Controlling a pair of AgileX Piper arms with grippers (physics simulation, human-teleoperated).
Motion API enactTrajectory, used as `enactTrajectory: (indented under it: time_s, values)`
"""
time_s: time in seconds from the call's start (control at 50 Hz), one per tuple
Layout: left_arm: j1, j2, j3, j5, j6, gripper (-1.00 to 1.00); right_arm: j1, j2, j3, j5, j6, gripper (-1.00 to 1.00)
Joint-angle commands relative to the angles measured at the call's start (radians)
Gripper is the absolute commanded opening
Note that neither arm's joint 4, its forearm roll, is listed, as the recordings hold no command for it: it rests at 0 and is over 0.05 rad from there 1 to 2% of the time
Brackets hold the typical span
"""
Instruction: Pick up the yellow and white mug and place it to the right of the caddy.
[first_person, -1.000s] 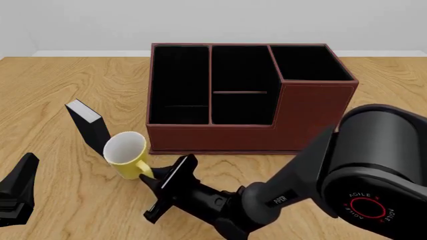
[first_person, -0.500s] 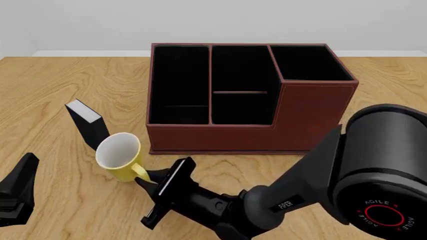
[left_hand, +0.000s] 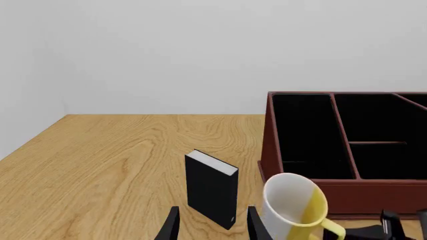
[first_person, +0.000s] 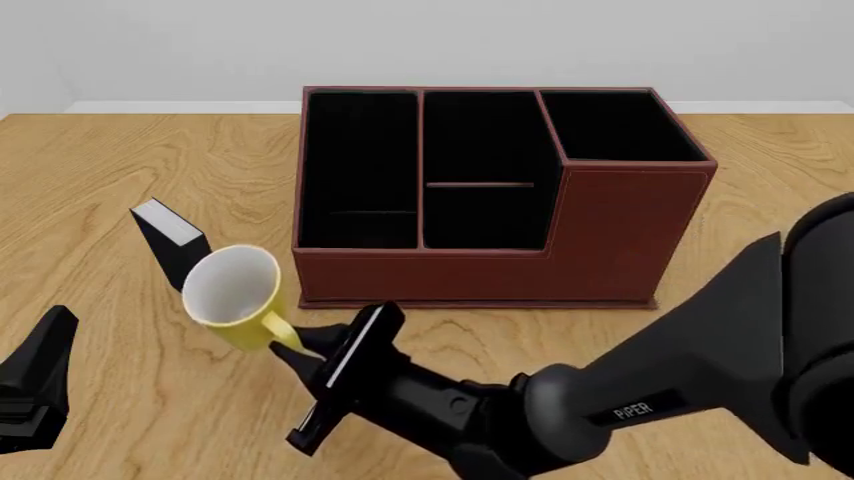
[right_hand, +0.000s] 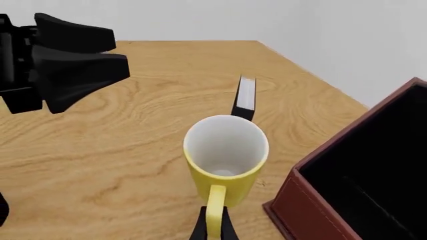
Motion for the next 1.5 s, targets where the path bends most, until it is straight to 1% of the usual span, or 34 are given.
enactTrajectory:
  time_s: [0.02,0.56,0.64,0.78,0.82,0.88,0.92,1.1,1.2,1.24,1.26,1.5]
  values:
    - [0.000,0.000,0.000,0.000,0.000,1.00,0.004,-0.065,0.029,0.007,-0.016,-1.00]
    - [0.000,0.000,0.000,0.000,0.000,1.00,-0.012,-0.222,0.109,0.027,-0.056,-1.00]
    - [0.000,0.000,0.000,0.000,0.000,1.00,-0.017,-0.221,0.115,0.019,-0.060,-1.00]
    - [0.000,0.000,0.000,0.000,0.000,1.00,-0.024,-0.249,0.131,0.027,-0.073,-1.00]
    - [0.000,0.000,0.000,0.000,0.000,1.00,-0.029,-0.258,0.137,0.022,-0.087,-1.00]
    - [0.000,0.000,0.000,0.000,0.000,1.00,-0.029,-0.273,0.140,0.033,-0.076,-1.00]
    - [0.000,0.000,0.000,0.000,0.000,1.00,-0.026,-0.284,0.144,0.034,-0.089,-1.00]
    - [0.000,0.000,0.000,0.000,0.000,1.00,-0.033,-0.329,0.164,0.044,-0.105,-1.00]
    - [0.000,0.000,0.000,0.000,0.000,1.00,-0.037,-0.347,0.173,0.045,-0.110,-1.00]
    - [0.000,0.000,0.000,0.000,0.000,1.00,-0.054,-0.365,0.187,0.037,-0.110,-1.00]
    - [0.000,0.000,0.000,0.000,0.000,1.00,-0.051,-0.370,0.181,0.050,-0.103,-1.00]
    - [0.000,0.000,0.000,0.000,0.000,1.00,-0.060,-0.428,0.203,0.071,-0.117,-1.00]
